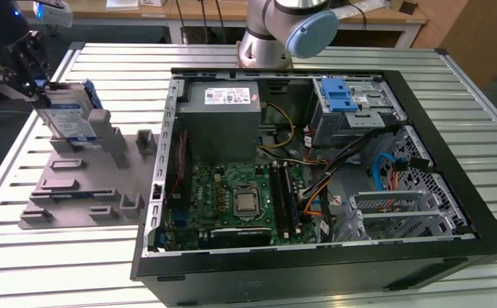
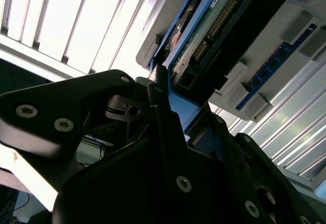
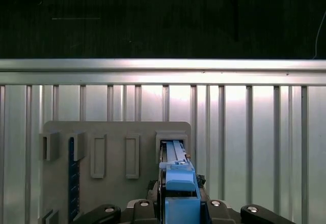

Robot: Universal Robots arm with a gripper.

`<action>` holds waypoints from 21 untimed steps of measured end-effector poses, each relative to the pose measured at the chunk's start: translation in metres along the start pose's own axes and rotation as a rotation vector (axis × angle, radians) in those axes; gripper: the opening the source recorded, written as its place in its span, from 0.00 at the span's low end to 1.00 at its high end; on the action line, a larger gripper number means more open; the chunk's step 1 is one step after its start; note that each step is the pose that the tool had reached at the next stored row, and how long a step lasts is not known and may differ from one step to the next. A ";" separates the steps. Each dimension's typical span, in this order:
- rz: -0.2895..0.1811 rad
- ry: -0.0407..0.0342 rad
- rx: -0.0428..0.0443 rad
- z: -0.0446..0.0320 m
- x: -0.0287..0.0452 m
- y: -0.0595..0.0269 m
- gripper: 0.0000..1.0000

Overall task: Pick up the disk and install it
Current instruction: 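Pick up the disk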

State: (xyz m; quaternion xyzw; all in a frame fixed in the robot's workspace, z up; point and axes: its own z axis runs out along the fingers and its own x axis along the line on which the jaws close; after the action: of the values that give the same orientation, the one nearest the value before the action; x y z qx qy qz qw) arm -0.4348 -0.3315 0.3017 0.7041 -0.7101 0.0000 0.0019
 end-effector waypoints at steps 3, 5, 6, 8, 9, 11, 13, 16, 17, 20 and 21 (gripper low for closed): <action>0.000 0.0000 0.0000 -0.0005 0.0000 0.0000 0.36; 0.000 0.0001 -0.0001 -0.0009 0.0000 0.0000 0.36; 0.000 0.0001 -0.0001 -0.0012 0.0000 0.0000 0.36; 0.000 0.0001 -0.0002 -0.0020 0.0000 0.0000 0.36; 0.000 0.0001 -0.0002 -0.0026 0.0000 0.0000 0.36; 0.000 0.0000 0.0000 -0.0036 0.0000 0.0000 0.36; 0.000 0.0001 -0.0001 -0.0046 0.0000 0.0000 0.36; 0.000 0.0001 -0.0001 -0.0068 0.0000 0.0000 0.36; 0.000 0.0001 -0.0001 -0.0075 0.0000 0.0000 0.36; 0.000 -0.0002 0.0002 -0.0086 0.0000 0.0000 0.36; 0.000 -0.0002 -0.0001 -0.0091 0.0000 0.0000 0.36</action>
State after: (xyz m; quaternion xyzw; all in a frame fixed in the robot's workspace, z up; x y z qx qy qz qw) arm -0.4349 -0.3315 0.3108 0.7040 -0.7102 0.0000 0.0018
